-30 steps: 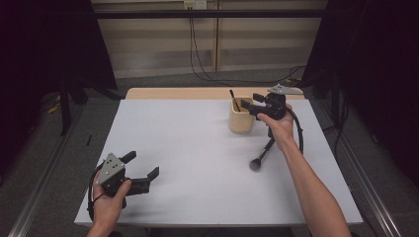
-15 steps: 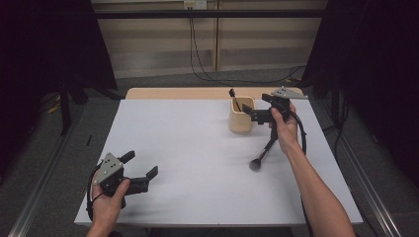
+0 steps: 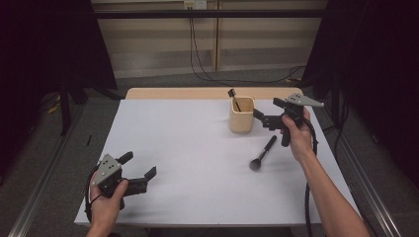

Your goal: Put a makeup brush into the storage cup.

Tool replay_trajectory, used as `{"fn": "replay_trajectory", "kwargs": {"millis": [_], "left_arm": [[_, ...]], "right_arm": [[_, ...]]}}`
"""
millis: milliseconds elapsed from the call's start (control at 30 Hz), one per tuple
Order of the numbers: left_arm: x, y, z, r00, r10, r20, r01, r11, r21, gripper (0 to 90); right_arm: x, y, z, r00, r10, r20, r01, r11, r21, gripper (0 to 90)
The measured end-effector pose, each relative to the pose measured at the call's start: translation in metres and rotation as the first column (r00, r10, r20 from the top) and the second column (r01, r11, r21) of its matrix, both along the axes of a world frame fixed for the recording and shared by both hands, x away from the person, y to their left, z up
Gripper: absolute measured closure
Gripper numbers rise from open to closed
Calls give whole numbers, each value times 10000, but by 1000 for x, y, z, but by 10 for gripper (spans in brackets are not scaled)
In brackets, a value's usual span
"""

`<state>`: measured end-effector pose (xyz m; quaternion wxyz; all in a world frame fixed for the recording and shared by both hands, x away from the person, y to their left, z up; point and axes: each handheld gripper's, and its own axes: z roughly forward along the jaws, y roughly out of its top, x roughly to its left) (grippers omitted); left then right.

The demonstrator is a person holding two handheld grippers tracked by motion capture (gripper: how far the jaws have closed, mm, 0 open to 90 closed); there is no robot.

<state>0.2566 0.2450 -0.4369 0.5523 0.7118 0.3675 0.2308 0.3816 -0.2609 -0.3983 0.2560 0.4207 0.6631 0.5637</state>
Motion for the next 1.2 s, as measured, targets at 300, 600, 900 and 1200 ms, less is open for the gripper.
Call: {"fn": "replay_trajectory", "kwargs": {"millis": [300, 600, 900, 1200], "left_arm": [[0, 2, 1, 9999, 87, 75, -86, 9999, -76, 25], [-2, 3, 3, 9997, 92, 214, -90, 9999, -91, 25], [-4, 4, 3, 9992, 226, 316, -220, 9996, -178, 25], [-2, 7, 2, 9994, 251, 229, -246, 9994, -245, 25]], "right_arm": [[-30, -13, -7, 9995, -303, 97, 301, 9993, 242, 0], [-59, -21, -12, 9992, -404, 62, 403, 9990, 175, 0], [-89, -27, -18, 9985, -482, 261, 477, 9987, 188, 0], [-115, -35, -27, 9974, -673, 253, 671, 9977, 90, 0]]}}
